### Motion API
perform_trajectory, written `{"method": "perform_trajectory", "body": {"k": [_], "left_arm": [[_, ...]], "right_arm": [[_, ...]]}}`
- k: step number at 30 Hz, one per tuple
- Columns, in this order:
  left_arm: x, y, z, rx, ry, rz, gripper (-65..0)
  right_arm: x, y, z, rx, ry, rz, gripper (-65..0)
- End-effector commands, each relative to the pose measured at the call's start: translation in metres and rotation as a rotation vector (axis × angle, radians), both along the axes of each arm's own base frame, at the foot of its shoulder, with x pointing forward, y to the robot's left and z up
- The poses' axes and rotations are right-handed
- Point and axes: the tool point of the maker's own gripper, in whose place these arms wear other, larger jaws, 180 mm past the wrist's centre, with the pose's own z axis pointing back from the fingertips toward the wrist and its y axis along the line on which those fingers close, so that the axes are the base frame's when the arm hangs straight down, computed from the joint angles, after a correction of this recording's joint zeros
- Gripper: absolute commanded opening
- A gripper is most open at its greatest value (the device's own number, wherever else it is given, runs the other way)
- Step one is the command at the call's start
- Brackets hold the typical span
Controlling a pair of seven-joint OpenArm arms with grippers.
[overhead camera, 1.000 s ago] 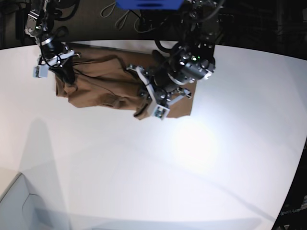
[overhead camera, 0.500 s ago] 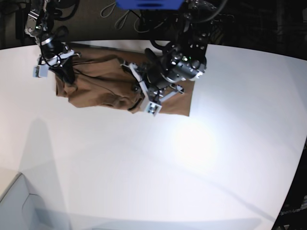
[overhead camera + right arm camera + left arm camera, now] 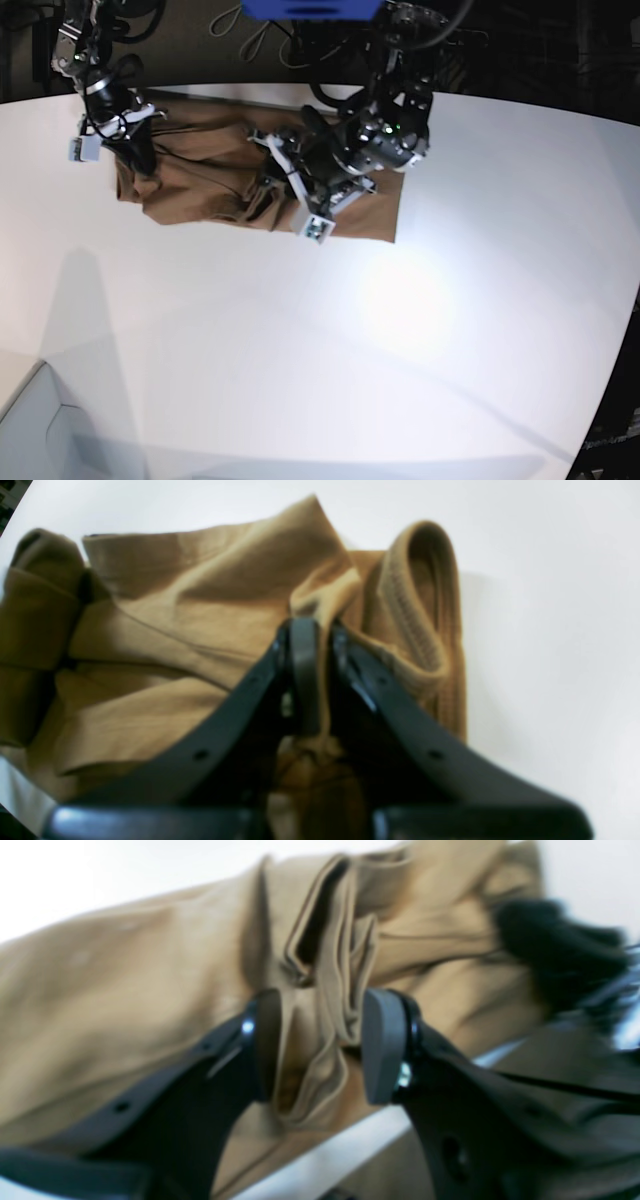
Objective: Layout the t-shirt on the table in an organized manner, then fold the t-shirt properly
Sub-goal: 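Carry the strip end with the left gripper toward the right gripper, then lay the folded end down and release it with the left gripper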
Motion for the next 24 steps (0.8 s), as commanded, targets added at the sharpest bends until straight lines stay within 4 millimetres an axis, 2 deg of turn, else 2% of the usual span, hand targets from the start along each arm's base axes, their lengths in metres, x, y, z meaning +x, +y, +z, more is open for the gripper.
{"method": "perform_trajectory", "body": {"k": [1,4,7,10,12,16,20,24], "left_arm": [[0.009,-0.009,0.020,-0.074,-0.041,0.006,-38.8],[0.015,-0.007,0.034,-0.174,-0.034,0.014,-38.8],[0.025,0.018,0.044,-0.236,-0.039,0.060,-39.3],[0.037,0.058,0.044,-0.231,-0.050,0.127,-39.4],[0.043,0.082,0.036,-0.199,-0.044,0.171,-39.4],[0.054,0.116,-0.001,-0.107,0.025,0.233,-39.4],[0.053,0.124,-0.029,-0.051,0.093,0.246,-39.4],[0.046,0.130,-0.051,0.018,0.138,0.251,-39.4]], "right_arm": [[-0.003,-0.003,-0.002,-0.022,0.018,0.014,-61.2],[-0.002,-0.003,-0.001,-0.023,0.017,0.013,-53.3],[-0.002,-0.004,0.000,-0.025,0.014,0.013,-45.4],[-0.002,-0.004,0.001,-0.025,0.009,0.010,-39.4],[-0.002,-0.005,0.001,-0.024,0.007,0.009,-36.9],[-0.001,-0.018,0.014,-0.047,-0.025,-0.033,-31.5],[0.003,-0.029,0.035,-0.065,-0.085,-0.100,-27.6],[0.002,-0.035,0.038,-0.073,-0.091,-0.118,-27.0]]}}
